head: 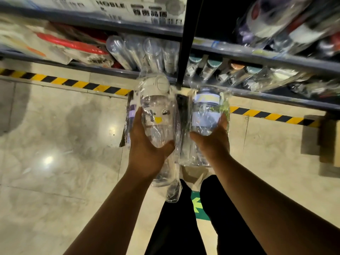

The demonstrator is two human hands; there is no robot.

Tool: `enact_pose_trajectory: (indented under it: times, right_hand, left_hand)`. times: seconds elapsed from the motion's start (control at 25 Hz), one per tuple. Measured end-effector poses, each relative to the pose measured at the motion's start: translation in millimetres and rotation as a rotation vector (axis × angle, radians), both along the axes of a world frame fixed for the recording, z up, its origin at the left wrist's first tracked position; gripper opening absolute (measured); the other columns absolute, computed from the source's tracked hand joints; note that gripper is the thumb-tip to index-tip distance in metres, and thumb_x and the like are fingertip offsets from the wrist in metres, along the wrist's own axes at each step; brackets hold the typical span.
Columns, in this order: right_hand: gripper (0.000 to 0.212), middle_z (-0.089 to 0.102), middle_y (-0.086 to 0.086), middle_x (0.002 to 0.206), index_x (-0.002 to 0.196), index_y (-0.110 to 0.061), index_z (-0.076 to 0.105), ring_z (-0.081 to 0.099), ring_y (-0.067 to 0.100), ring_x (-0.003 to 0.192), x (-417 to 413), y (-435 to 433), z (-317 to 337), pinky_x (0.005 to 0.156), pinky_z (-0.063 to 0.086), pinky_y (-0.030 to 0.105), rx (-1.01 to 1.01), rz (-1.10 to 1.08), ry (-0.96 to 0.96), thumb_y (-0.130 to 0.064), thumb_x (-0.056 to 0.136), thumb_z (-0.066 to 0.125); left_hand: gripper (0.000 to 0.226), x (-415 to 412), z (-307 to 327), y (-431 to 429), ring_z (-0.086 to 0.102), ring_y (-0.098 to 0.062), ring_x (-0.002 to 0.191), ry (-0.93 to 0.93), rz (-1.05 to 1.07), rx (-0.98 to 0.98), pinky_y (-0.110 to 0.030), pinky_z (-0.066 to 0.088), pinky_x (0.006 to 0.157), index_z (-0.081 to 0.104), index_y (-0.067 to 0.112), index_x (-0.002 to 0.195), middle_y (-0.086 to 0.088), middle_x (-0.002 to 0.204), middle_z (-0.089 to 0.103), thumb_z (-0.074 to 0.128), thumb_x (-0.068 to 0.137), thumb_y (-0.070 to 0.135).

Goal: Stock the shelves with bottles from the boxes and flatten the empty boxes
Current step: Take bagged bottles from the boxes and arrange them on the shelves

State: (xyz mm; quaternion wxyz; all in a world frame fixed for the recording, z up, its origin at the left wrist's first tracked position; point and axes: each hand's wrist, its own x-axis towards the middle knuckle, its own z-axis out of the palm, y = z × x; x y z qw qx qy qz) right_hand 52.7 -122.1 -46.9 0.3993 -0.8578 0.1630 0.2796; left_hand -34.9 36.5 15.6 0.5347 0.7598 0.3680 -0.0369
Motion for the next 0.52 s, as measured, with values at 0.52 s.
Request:
enact_pose_trajectory:
  times: [0.52]
  right_hand:
    - [0.095, 0.059, -0.012, 0.131, 0.148, -0.026, 0.029, 0.059, 0.004, 0.118, 40, -88, 355, 0.096, 0.053, 0.031, 0.387, -0.102, -0.598, -0.017, 0.073, 0.087]
  left_hand:
    - [0.110, 82, 296, -57, 0.038, 0.017, 0.131, -0.479, -0.280, -0.187, -0.025, 0.047, 0.105, 0.017, 0.053, 0.145, 0.034, 0.146, 0.032, 0.087, 0.071, 0.011]
